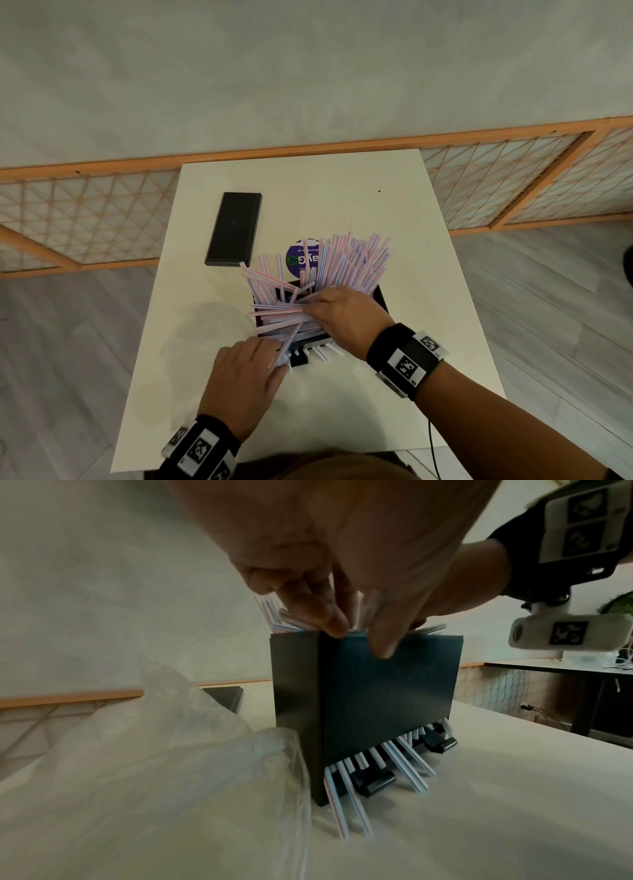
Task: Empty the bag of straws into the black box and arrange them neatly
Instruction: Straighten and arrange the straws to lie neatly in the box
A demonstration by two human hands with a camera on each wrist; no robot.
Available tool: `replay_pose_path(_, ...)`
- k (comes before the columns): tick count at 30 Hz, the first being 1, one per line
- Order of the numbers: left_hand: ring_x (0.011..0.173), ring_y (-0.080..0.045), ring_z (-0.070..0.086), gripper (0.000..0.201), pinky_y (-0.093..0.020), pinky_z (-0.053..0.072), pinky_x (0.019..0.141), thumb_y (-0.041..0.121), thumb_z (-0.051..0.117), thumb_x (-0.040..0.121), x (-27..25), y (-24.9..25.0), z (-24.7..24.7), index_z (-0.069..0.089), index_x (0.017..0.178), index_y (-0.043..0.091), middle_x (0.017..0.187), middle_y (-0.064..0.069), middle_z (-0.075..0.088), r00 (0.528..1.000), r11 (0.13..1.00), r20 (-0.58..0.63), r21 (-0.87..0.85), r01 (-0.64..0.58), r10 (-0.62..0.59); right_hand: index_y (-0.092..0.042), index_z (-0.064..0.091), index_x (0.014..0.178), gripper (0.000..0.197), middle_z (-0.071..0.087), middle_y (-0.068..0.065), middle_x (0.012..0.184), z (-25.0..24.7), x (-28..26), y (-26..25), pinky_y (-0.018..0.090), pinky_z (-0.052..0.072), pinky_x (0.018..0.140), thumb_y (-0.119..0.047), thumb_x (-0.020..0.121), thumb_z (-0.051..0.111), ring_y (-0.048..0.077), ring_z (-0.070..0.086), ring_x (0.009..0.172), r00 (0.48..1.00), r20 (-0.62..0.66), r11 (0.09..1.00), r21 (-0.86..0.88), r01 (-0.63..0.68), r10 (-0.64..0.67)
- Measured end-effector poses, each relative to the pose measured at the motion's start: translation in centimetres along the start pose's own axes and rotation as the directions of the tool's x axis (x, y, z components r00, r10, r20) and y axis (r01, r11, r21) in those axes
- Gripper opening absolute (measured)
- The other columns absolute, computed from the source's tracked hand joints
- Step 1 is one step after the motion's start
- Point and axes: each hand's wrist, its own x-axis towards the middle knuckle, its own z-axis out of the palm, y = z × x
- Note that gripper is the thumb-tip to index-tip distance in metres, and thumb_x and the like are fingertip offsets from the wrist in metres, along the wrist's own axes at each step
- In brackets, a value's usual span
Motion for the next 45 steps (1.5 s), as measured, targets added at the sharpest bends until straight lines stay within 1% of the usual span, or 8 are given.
replay_pose_path(6, 0.067, -0.024, 0.064, 0.038, -0.038, 0.049, 0.063, 0.036, 0.038, 0.098, -1.2, -1.1, -1.5, 0.072, 0.109, 0.022, 0.086, 0.004, 0.07, 1.0, 0.996, -0.004, 0.085, -0.009, 0.009, -0.031, 0.07, 0.117, 0.028, 0.063, -0.004, 0.1, -0.1, 0.3, -0.2, 0.04, 0.058, 0.068, -0.018, 0.095, 0.061, 0.026, 0.063, 0.086, 0.997, -0.016, 0.996, -0.052, -0.077, 0.076)
replay_pose_path(12, 0.073, -0.021, 0.058, 0.029, -0.037, 0.042, 0.065, 0.037, 0.046, 0.099, -3.3, -2.9, -3.7, 0.071, 0.104, 0.024, 0.091, 0.006, 0.062, 0.999, 1.0, -0.033, -0.021, 0.01, -0.01, -0.021, 0.068, 0.122, 0.028, 0.065, 0.001, 0.11, 0.2, -0.2, -0.2, 0.042, 0.059, 0.082, -0.013, 0.096, 0.059, 0.025, 0.066, 0.095, 0.997, -0.04, 0.998, 0.02, -0.064, 0.065)
replay_pose_path(16, 0.081, -0.019, 0.058, 0.021, -0.035, 0.041, 0.072, 0.034, 0.053, 0.097, -1.7, -2.0, -5.0, 0.071, 0.099, 0.023, 0.096, 0.006, 0.059, 0.991, 0.991, -0.088, -0.075, -0.109, 0.102, -0.02, 0.07, 0.115, 0.022, 0.063, 0.0, 0.105, -1.5, -1.1, -0.5, 0.04, 0.057, 0.078, -0.014, 0.098, 0.057, 0.023, 0.063, 0.091, 0.984, -0.156, 0.995, 0.07, -0.071, 0.081)
replay_pose_path(22, 0.087, -0.022, 0.059, 0.016, -0.035, 0.044, 0.075, 0.03, 0.057, 0.098, 3.5, 0.6, -3.4, 0.071, 0.105, 0.024, 0.104, 0.004, 0.06, 0.991, 0.99, -0.084, -0.079, -0.115, 0.108, -0.016, 0.069, 0.118, 0.026, 0.063, 0.002, 0.11, -3.9, -1.7, -0.7, 0.043, 0.056, 0.073, -0.009, 0.096, 0.059, 0.027, 0.062, 0.09, 0.95, -0.299, 0.995, 0.066, -0.075, 0.091)
replay_pose_path(27, 0.105, -0.023, 0.057, 0.034, -0.037, 0.047, 0.091, 0.04, 0.055, 0.098, 6.3, 1.8, -1.2, 0.066, 0.124, 0.022, 0.117, 0.001, 0.059, 0.996, 0.996, -0.072, -0.069, -0.052, 0.047, -0.021, 0.06, 0.131, 0.038, 0.056, 0.0, 0.122, -2.7, 0.1, -0.1, 0.042, 0.057, 0.074, -0.01, 0.095, 0.054, 0.026, 0.065, 0.092, 1.0, -0.004, 0.998, -0.069, -0.014, 0.014)
replay_pose_path(32, 0.117, -0.024, 0.056, 0.039, -0.04, 0.046, 0.1, 0.046, 0.047, 0.101, 6.1, 1.3, 0.2, 0.065, 0.129, 0.026, 0.13, -0.001, 0.059, 0.987, 0.987, 0.007, -0.027, -0.159, 0.16, -0.016, 0.054, 0.13, 0.032, 0.054, 0.006, 0.121, -3.7, 1.8, -0.6, 0.037, 0.047, 0.068, -0.016, 0.099, 0.045, 0.031, 0.067, 0.093, 0.955, 0.241, 0.955, -0.279, -0.105, 0.176)
replay_pose_path(39, 0.109, -0.022, 0.059, 0.04, -0.039, 0.053, 0.09, 0.039, 0.041, 0.102, 5.9, 1.0, 1.3, 0.066, 0.129, 0.025, 0.121, 0.004, 0.067, 0.988, 0.99, 0.054, -0.012, -0.141, 0.142, -0.012, 0.059, 0.118, 0.023, 0.063, 0.009, 0.115, -3.2, 3.4, -2.0, 0.043, 0.055, 0.074, -0.015, 0.103, 0.043, 0.032, 0.068, 0.092, 0.907, 0.358, 0.938, -0.331, -0.098, 0.221)
replay_pose_path(45, 0.103, -0.024, 0.062, 0.04, -0.041, 0.055, 0.087, 0.04, 0.041, 0.102, 6.0, 1.1, 1.2, 0.069, 0.124, 0.024, 0.115, 0.002, 0.068, 0.99, 0.993, 0.073, -0.032, -0.116, 0.118, -0.013, 0.058, 0.118, 0.024, 0.056, 0.007, 0.116, -5.1, 2.1, -2.1, 0.037, 0.043, 0.066, -0.012, 0.099, 0.043, 0.029, 0.065, 0.09, 0.934, 0.291, 0.933, -0.346, -0.1, 0.208)
